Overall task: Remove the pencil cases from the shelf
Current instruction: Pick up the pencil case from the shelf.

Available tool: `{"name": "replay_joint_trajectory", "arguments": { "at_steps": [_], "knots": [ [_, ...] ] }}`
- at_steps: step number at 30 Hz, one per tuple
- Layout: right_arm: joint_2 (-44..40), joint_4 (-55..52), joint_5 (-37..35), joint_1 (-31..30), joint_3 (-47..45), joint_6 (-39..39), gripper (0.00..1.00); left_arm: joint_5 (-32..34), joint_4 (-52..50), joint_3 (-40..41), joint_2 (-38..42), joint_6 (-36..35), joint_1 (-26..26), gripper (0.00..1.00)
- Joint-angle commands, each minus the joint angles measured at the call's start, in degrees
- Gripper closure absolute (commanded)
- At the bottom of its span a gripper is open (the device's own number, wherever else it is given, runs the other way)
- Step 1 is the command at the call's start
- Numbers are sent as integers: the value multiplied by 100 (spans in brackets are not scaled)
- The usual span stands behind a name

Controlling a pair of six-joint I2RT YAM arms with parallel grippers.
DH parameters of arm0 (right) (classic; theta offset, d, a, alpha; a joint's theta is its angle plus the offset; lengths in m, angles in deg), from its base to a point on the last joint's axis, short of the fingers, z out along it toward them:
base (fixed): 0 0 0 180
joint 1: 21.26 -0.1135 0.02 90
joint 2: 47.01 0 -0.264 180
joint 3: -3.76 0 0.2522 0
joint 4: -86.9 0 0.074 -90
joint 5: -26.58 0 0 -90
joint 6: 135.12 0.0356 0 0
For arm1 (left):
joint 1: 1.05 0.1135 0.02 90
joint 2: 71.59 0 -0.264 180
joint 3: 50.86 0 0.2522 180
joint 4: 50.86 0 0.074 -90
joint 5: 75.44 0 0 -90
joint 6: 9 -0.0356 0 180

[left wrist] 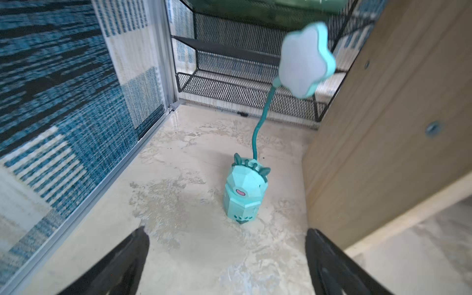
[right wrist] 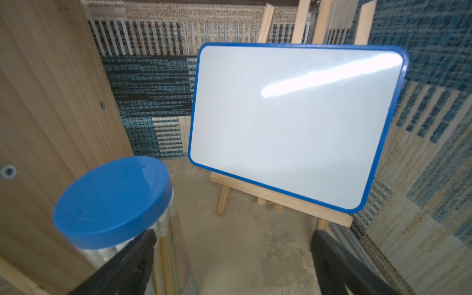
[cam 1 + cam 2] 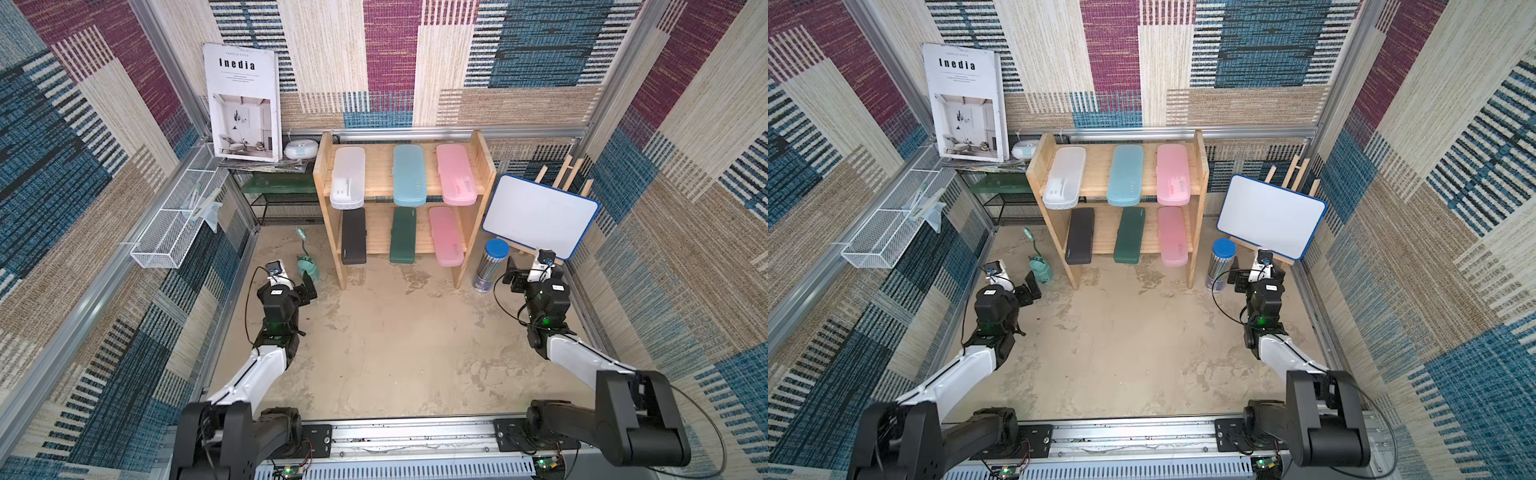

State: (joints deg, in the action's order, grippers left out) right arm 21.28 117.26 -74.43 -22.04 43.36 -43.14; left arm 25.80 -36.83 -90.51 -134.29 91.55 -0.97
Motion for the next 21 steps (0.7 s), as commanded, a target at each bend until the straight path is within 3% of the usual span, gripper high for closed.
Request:
{"name": "replay_joint_trajectory", "arguments": {
  "at_steps": [1,5,9,15,21],
  "knots": [
    [-685,-1757,-790,-183,298,294,1,-836,-1268,-261,672,1254,2,1],
    [-1361,-3027,-1137,-491,831,558,1,-2387,-2182,-769,1192,2384,-1,1],
    [-1682,-3884,-1545,-906,1322,469,1,-3338,-1867,-737,1353,4009,-8,1],
    [-1674,-4615,-1531,-1023,1865,514,1,-4269,-1868,-1152,749,4739,-16,1],
    [-1534,-4796,-1454,-1080,2132,584,1,-4734,-1163,-1262,74,5320,-84,1]
  ]
}}
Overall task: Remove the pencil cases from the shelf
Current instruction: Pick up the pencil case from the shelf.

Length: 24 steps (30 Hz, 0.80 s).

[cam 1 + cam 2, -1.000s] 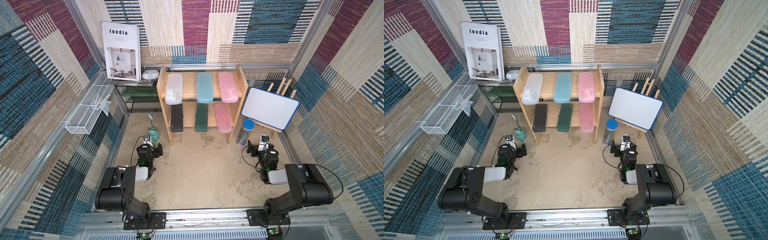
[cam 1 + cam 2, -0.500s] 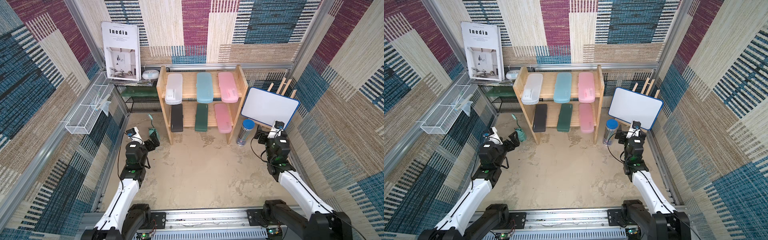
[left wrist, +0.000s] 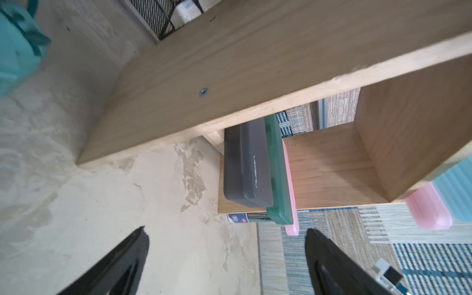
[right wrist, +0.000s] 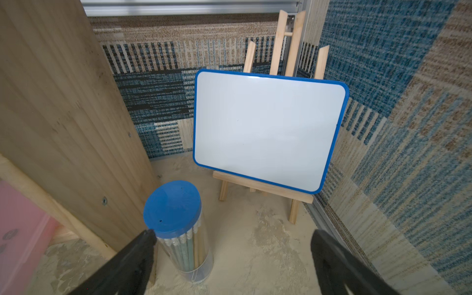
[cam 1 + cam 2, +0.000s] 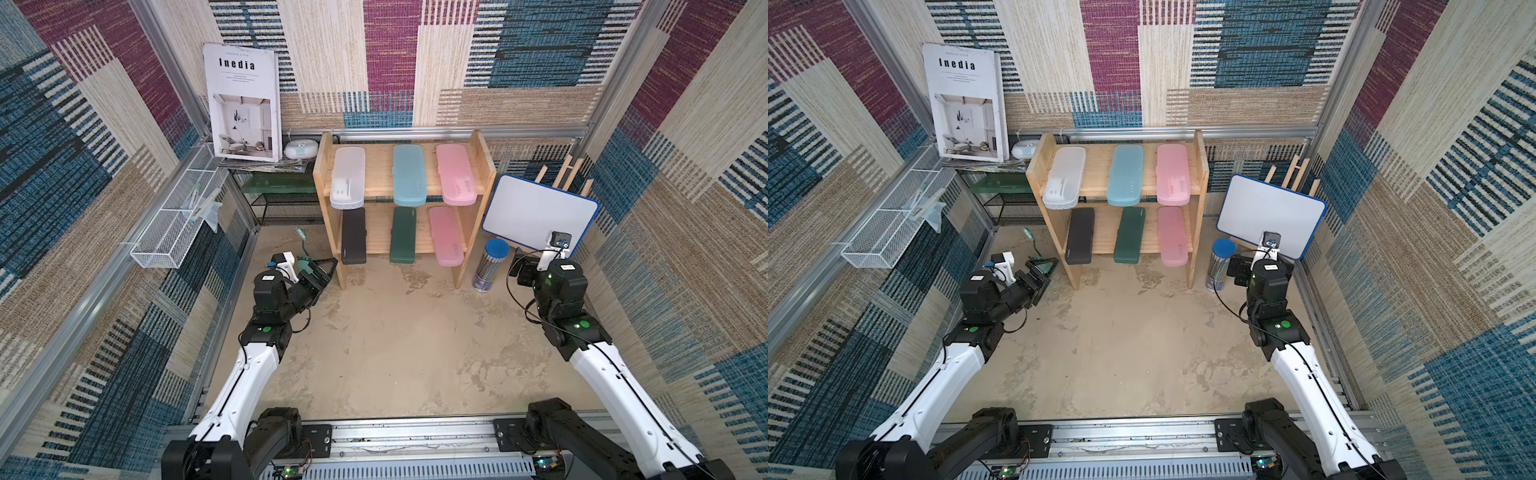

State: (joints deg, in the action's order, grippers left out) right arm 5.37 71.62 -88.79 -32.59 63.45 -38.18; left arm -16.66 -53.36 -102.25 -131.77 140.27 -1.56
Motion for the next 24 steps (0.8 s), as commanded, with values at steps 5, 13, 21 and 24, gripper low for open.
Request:
{"name": "replay_joint_trajectory", "arguments": {
  "at_steps": [5,13,21,24],
  "knots": [
    [176,-292,5,-86,258,140,1,-520,555,-286,-553,484,-116,1],
    [334,-367,10,-172,462,185,2,-562,1036,-485,-1221,804,-230,1],
    [361,-367,14,-238,565,150,4,-402,1827,-486,-1685,1228,-360,8],
    [361,-372,14,-255,566,139,4,-332,1839,-568,-1723,1228,-414,18]
  ]
}}
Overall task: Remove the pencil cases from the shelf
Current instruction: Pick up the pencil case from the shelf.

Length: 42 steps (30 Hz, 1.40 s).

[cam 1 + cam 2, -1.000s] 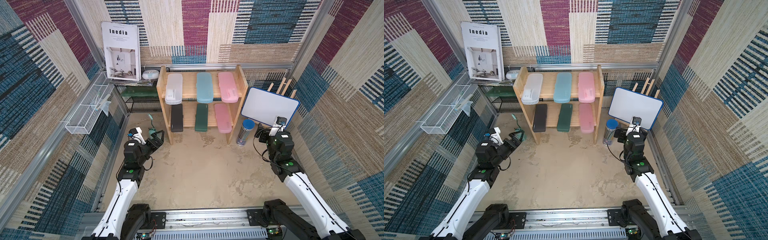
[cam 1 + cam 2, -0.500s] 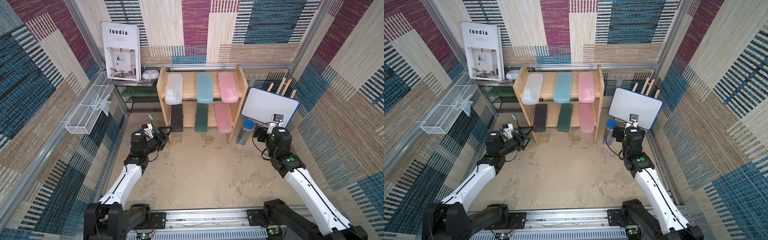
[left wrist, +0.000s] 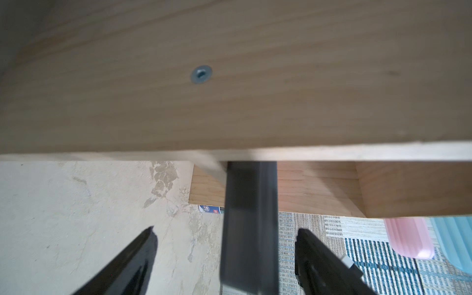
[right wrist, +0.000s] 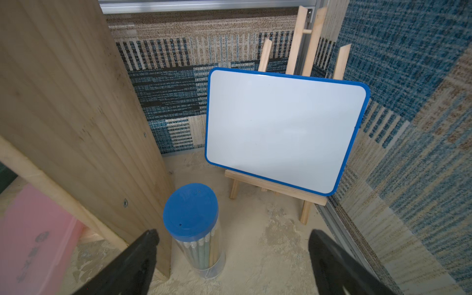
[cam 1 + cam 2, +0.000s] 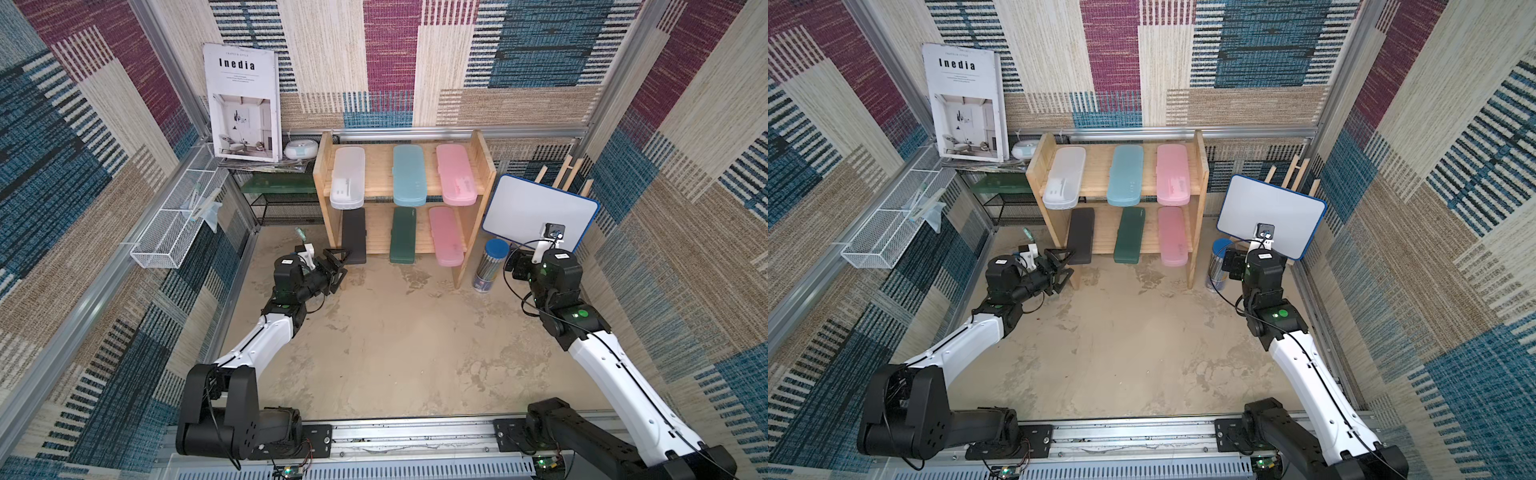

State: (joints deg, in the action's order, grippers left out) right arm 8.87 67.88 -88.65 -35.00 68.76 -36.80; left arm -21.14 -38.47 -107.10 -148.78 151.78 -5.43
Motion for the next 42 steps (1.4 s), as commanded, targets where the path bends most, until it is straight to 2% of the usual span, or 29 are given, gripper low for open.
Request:
{"name": "replay_joint_trajectory", "arguments": {
  "at_steps": [1,4,8,11,19,21,24,27,34,37,42],
  "knots": [
    [16,7,9,-20,35,2,5,131,339,-122,-40,76,-48,22],
    [20,14,1,-33,36,-6,5,144,289,-209,-60,67,-104,35],
    [15,22,6,-42,12,-14,6,200,116,-252,-44,-16,-172,38],
    [5,7,9,-48,-15,-33,6,199,68,-218,-51,-30,-186,46],
    [-167,114,124,-72,-158,-153,11,204,48,-76,-9,-22,-195,72],
    [-256,165,172,-86,-201,-171,10,204,18,-65,30,-46,-198,73],
    [-340,156,232,-118,-169,-238,3,433,-187,-50,224,-245,-217,74],
    [-309,-92,361,-164,62,-157,0,606,-580,68,638,-786,-284,75],
    [-271,-631,1798,-645,559,489,1,1365,-1569,963,2411,-2683,-585,76],
    [-144,-656,2014,-1245,631,854,1,1515,-1803,1508,3324,-3331,-717,77],
    [224,-219,1919,-2514,642,1505,1,1614,-2552,2112,4692,-4156,-983,78]
  ]
}}
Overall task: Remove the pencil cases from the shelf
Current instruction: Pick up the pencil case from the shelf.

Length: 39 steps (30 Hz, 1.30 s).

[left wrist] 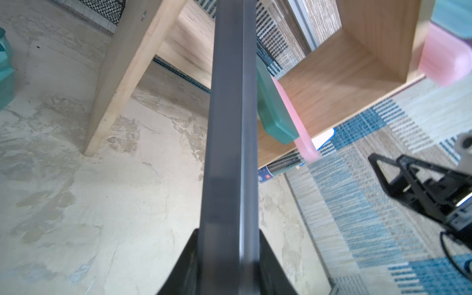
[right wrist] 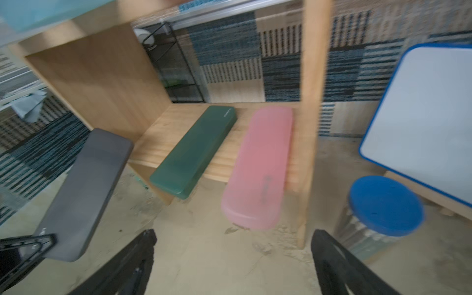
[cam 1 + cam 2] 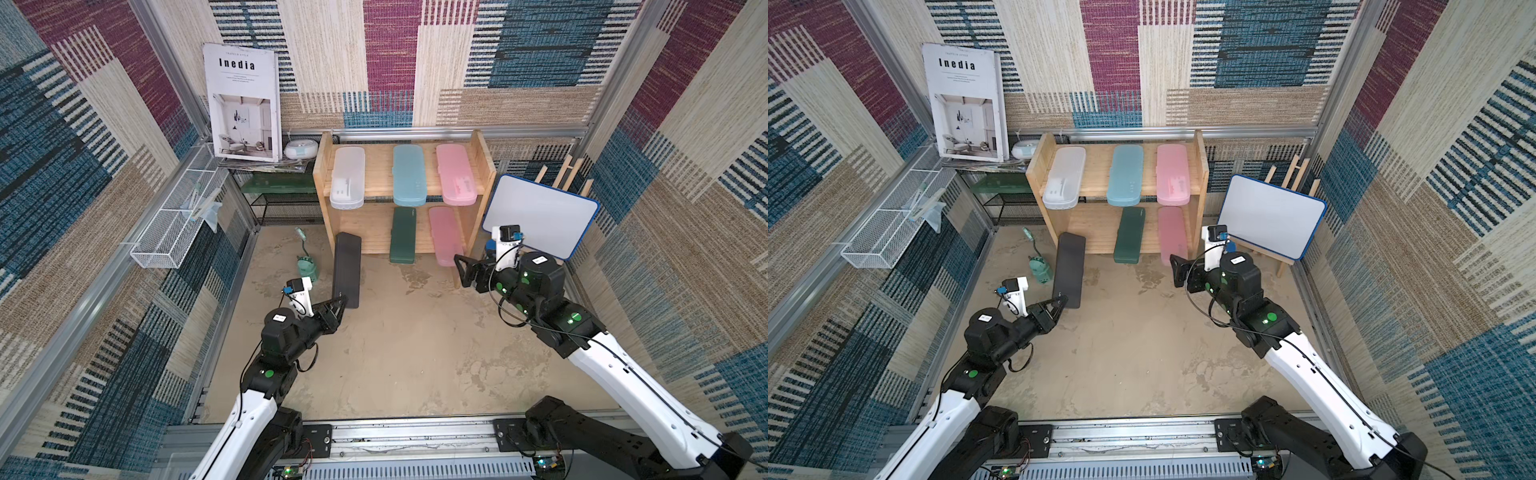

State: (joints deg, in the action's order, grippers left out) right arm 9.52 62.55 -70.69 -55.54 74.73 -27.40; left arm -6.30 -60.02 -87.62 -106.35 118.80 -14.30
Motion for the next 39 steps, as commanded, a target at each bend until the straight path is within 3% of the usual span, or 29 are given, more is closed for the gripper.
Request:
{"name": "replay_joint_trajectory", "arguments": {
  "at_steps": [1,5,9,16,27,36,39],
  "knots": [
    [263,441,130,-672,68,687,1,191,-491,263,701,-907,-177,78],
    [1076,747,230,-1447,414,1262,1,688,-724,603,1673,-933,-571,79],
    [1829,1233,589,-1903,759,1737,1,912,-992,563,2112,-1030,-754,80],
    [2825,1509,1064,-2252,1556,2199,1,1039,-1066,364,2168,-1196,-823,80],
    [3971,928,959,-2469,2564,2526,1,1179,-1084,378,2282,-1262,-835,80],
    [4424,935,1086,-2614,2857,2615,1,1249,-1124,401,2349,-1280,-836,80],
    [4419,962,1062,-2629,2804,2615,7,1274,-1128,420,2395,-1267,-834,79]
  ]
}}
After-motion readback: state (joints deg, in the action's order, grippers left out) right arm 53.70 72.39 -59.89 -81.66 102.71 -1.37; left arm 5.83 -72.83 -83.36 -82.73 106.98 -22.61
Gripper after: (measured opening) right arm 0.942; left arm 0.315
